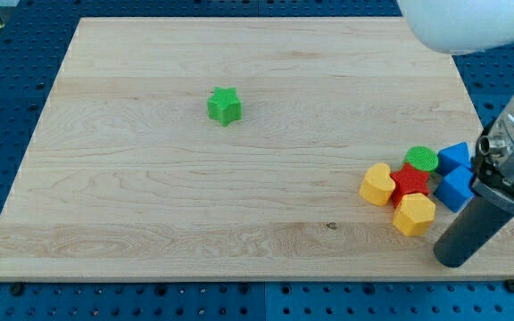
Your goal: Slide the yellow hexagon and the yellow heart towards the center
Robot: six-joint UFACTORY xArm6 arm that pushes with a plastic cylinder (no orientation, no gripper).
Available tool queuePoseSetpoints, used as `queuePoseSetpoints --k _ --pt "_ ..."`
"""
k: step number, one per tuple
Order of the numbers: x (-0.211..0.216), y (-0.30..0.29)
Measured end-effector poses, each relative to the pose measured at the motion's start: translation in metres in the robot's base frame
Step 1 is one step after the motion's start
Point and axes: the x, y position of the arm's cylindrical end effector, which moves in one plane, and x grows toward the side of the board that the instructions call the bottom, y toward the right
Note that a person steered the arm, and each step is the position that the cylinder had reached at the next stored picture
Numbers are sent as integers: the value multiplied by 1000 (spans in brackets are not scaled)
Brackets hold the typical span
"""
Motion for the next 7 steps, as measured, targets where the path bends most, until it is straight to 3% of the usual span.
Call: queuePoseSetpoints --k 5,7 --pt "-82 -89" --pt "-88 -145"
